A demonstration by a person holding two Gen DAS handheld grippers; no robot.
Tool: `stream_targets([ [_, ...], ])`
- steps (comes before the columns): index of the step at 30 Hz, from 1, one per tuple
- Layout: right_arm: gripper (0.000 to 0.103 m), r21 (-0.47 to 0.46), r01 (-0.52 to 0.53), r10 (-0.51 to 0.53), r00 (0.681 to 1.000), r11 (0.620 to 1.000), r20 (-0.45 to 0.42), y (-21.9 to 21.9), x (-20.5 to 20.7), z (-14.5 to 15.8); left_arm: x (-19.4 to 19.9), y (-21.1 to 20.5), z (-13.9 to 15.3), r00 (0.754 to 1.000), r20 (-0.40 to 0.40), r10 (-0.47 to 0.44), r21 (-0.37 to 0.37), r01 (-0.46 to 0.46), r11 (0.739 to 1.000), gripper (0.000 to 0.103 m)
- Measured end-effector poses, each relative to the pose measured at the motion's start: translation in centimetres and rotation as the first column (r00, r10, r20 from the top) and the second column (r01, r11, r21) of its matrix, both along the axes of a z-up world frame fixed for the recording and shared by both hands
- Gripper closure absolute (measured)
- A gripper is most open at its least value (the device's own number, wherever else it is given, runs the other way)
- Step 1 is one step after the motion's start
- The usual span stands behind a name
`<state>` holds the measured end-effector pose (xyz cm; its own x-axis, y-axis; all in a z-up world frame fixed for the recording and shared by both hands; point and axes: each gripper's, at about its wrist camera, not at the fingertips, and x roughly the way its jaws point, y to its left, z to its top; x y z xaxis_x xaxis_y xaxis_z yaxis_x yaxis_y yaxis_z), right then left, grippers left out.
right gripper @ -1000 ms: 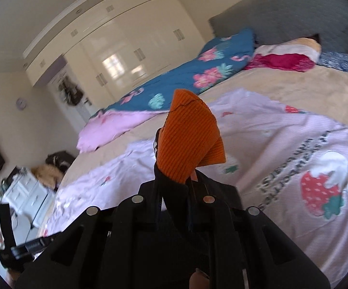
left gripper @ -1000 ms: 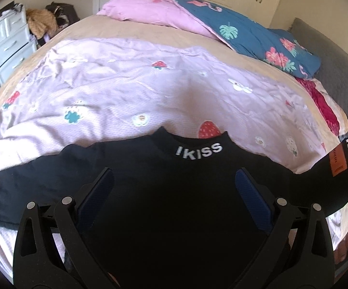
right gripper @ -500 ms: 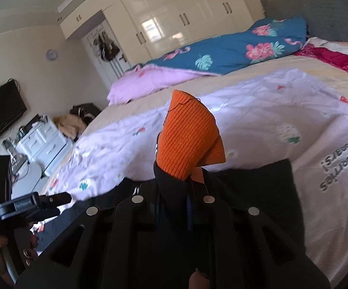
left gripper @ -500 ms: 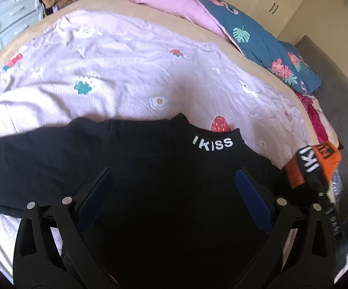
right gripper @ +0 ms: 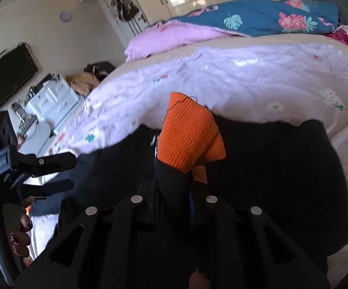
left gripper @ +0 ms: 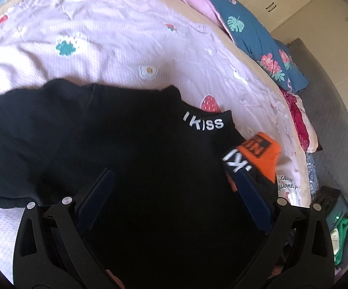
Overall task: Fold small clothes
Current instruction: 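Carry the sleeve across the shirt body toward the left tool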
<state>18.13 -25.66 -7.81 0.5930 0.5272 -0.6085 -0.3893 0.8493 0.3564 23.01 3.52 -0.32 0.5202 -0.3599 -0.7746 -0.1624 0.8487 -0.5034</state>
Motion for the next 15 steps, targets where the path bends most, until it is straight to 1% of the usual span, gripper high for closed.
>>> stream_targets([
  [2, 0.076, 0.004, -0.029, 0.03, 0.999, 1.0, -0.032, 0.3, 0.1, -0.5, 0.1, 0.0, -0.5, 1.0, -0.009, -0.004, -0.017, 0.004, 1.0, 0.009],
  [3, 0.069, 0.014, -0.051, 0.052, 0.997, 0.999, -0.052, 0.5, 0.1, -0.8, 0.2, 0.0, -0.7, 1.0, -0.014, -0.004, -0.023, 0.004, 1.0, 0.009],
  [5, 0.058, 0.053, -0.094, 0.098, 0.991, 0.994, -0.086, 0.6, 0.2, -0.9, 0.2, 0.1, -1.2, 1.0, -0.023, -0.002, -0.044, 0.001, 0.999, 0.009],
  [7, 0.056, 0.089, -0.13, 0.139, 0.984, 0.988, -0.111, 0.5, 0.1, -0.9, 0.2, 0.3, -1.7, 0.999, -0.035, 0.001, -0.06, -0.004, 0.998, 0.009],
  [9, 0.05, 0.13, -0.159, 0.174, 0.978, 0.979, -0.112, 0.2, -0.2, -0.4, 0.1, 0.2, -2.4, 0.999, -0.047, -0.003, -0.074, 0.0, 0.997, 0.009],
  [10, 0.049, 0.153, -0.161, 0.177, 0.979, 0.975, -0.102, -0.2, -0.3, 0.1, 0.0, 0.1, -2.7, 0.999, -0.049, -0.008, -0.083, 0.004, 0.997, 0.011],
  [12, 0.048, 0.168, -0.139, 0.154, 0.985, 0.976, -0.083, -1.1, -0.4, 0.7, 0.1, -0.4, -3.2, 0.998, -0.056, -0.02, -0.093, 0.014, 0.996, 0.015],
  [14, 0.048, 0.162, -0.1, 0.112, 0.991, 0.982, -0.07, -2.3, -0.3, 1.2, 0.2, -1.3, -3.7, 0.997, -0.068, -0.039, -0.1, 0.033, 0.994, 0.029],
  [15, 0.048, 0.154, -0.083, 0.095, 0.993, 0.985, -0.07, -2.7, -0.2, 1.3, 0.4, -1.9, -4.1, 0.996, -0.075, -0.056, -0.101, 0.048, 0.994, 0.033],
])
